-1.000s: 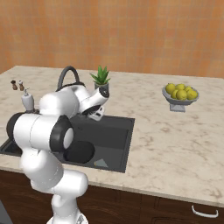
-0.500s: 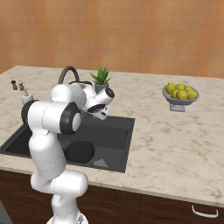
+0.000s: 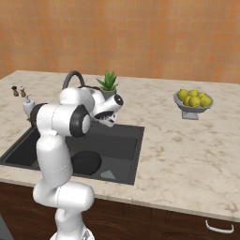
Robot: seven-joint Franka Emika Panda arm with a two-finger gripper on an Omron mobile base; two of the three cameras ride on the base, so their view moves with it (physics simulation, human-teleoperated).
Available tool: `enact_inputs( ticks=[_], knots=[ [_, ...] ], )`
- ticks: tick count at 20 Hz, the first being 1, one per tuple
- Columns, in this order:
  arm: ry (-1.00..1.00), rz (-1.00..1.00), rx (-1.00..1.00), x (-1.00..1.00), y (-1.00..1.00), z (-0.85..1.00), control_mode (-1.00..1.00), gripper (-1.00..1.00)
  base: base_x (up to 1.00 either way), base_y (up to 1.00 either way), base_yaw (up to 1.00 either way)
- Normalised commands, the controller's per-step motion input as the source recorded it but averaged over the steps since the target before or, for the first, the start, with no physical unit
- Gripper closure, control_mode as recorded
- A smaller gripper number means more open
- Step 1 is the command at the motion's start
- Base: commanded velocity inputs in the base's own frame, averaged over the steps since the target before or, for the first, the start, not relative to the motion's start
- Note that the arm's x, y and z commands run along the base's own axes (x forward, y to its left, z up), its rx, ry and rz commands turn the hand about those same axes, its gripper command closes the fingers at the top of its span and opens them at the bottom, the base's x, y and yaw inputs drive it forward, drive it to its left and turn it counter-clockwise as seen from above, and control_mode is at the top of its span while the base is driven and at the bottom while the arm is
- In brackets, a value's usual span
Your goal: Pick the pan and sponge and place them into the sink. Then turn on the water.
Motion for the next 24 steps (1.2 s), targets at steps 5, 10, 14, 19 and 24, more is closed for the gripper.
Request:
enact_inputs(
  ticks=[5,10,14,19,24],
  knots=[
    [-0.01,0.0,0.04,0.42,0.13,-0.06,-1.0,-1.0,0.0,0.0,0.0],
    [0.0,0.0,0.01,0.53,0.0,-0.23,-1.0,-1.0,0.0,0.0,0.0],
    [0.0,0.0,0.02,0.53,0.03,-0.26,-1.0,-1.0,0.0,0.0,0.0],
    [0.0,0.0,0.05,0.44,0.01,-0.18,-1.0,-1.0,0.0,0.0,0.0],
    [0.0,0.0,0.01,0.35,0.01,-0.19,-1.0,1.0,0.0,0.0,0.0]
  ],
)
